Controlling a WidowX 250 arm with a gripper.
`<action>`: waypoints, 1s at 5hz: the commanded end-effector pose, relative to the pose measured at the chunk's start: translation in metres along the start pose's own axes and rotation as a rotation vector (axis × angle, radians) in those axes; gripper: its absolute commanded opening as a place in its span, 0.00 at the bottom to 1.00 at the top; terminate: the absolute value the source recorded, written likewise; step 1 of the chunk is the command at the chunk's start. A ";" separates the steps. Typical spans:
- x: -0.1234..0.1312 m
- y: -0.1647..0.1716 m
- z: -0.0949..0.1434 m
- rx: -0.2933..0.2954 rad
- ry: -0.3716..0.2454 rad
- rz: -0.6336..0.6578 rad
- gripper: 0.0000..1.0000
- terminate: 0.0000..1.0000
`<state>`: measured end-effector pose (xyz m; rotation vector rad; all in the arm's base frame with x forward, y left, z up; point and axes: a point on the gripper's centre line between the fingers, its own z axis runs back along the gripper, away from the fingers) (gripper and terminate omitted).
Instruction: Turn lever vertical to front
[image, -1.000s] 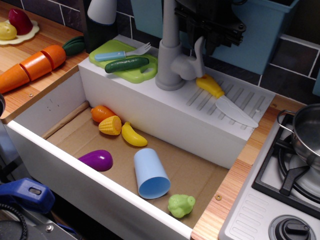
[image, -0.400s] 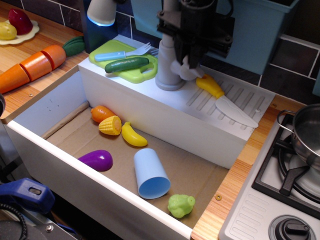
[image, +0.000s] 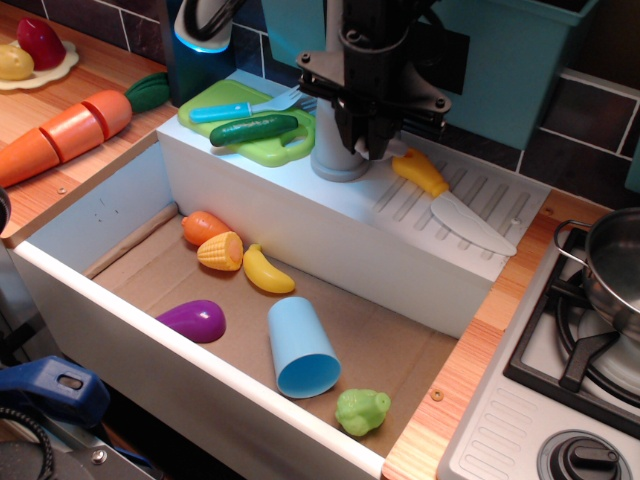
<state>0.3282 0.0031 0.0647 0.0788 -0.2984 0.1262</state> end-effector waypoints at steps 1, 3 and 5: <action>-0.021 0.000 -0.016 -0.036 0.011 0.029 0.00 0.00; -0.033 0.006 -0.037 -0.053 -0.041 0.038 0.00 0.00; -0.029 0.006 -0.038 -0.067 -0.006 0.030 1.00 1.00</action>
